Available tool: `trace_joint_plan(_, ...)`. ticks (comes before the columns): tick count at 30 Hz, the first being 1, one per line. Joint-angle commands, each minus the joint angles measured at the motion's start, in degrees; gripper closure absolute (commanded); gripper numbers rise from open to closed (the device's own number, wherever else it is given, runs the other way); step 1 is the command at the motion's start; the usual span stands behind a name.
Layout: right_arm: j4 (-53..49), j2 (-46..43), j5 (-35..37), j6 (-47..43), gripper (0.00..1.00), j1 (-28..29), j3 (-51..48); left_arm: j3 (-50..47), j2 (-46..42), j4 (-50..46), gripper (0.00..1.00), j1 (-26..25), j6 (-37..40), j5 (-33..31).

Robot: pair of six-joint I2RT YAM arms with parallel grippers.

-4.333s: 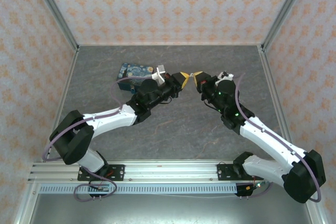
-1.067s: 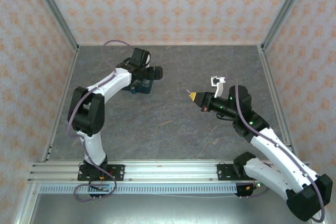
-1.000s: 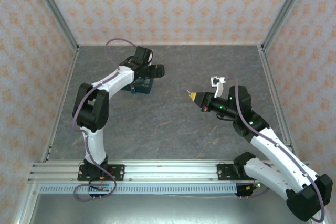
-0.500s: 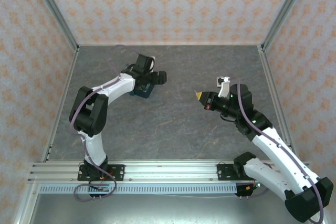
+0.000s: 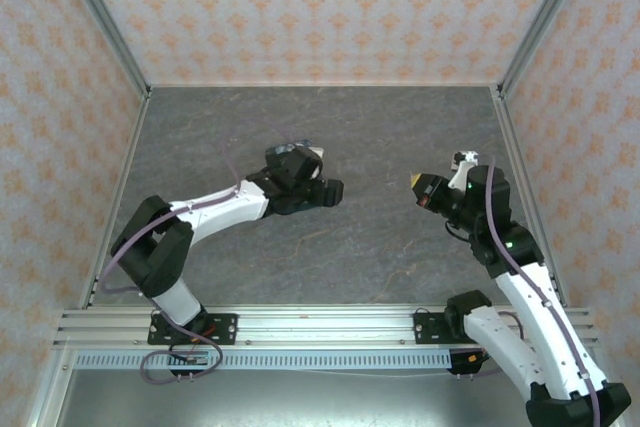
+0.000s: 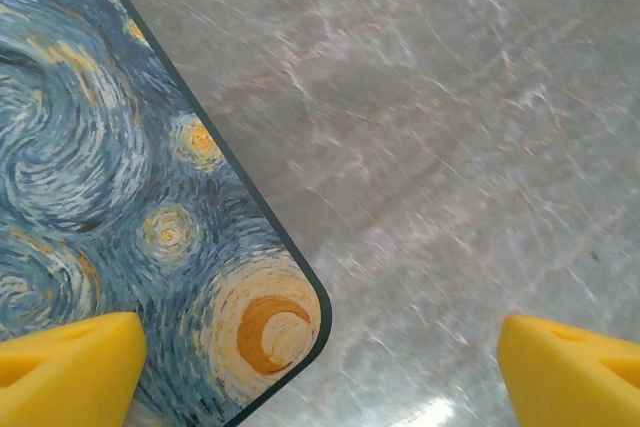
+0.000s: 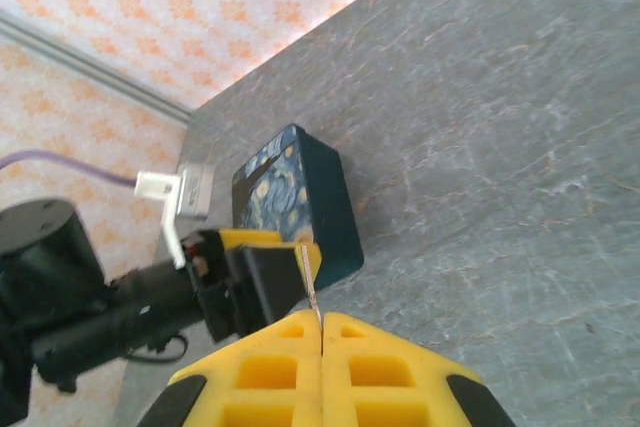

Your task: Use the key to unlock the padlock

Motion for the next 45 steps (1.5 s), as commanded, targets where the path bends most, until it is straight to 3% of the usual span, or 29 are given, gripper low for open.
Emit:
trace_joint_plan(1,-4.3,-1.0,3.4,-0.1,1.00,-0.4,3.0,-1.4,0.6,-2.2,0.08,-2.7,-4.2,0.2)
trace_joint_plan(7,-6.6,-1.6,6.6,-0.4,1.00,-0.4,4.2,5.8,5.9,-1.7,0.08,-5.4,-4.3,3.2)
trace_joint_plan(17,-7.3,-2.5,6.5,-1.3,1.00,-0.4,3.1,26.0,19.9,-5.0,0.07,-5.4,-1.4,6.8)
trace_joint_plan(24,-2.9,-1.9,2.7,-0.4,1.00,-0.4,-0.5,32.8,19.9,-5.9,0.04,-3.9,0.5,7.8)
trace_joint_plan(27,0.8,-1.5,0.1,1.3,1.00,-0.4,-2.7,28.6,14.1,-3.5,0.02,-1.7,0.3,8.1)
trace_joint_plan(34,15.3,5.7,-10.9,6.3,1.00,0.0,-8.1,8.1,-4.2,2.7,0.02,5.1,1.4,7.7)
trace_joint_plan(40,27.9,16.8,-12.0,9.6,1.00,4.2,-9.8,-8.9,-15.4,7.2,0.05,9.6,3.1,10.8)
trace_joint_plan(45,39.3,27.5,-11.6,13.1,1.00,7.3,-8.8,-19.7,-17.7,15.9,0.08,11.0,3.0,13.9)
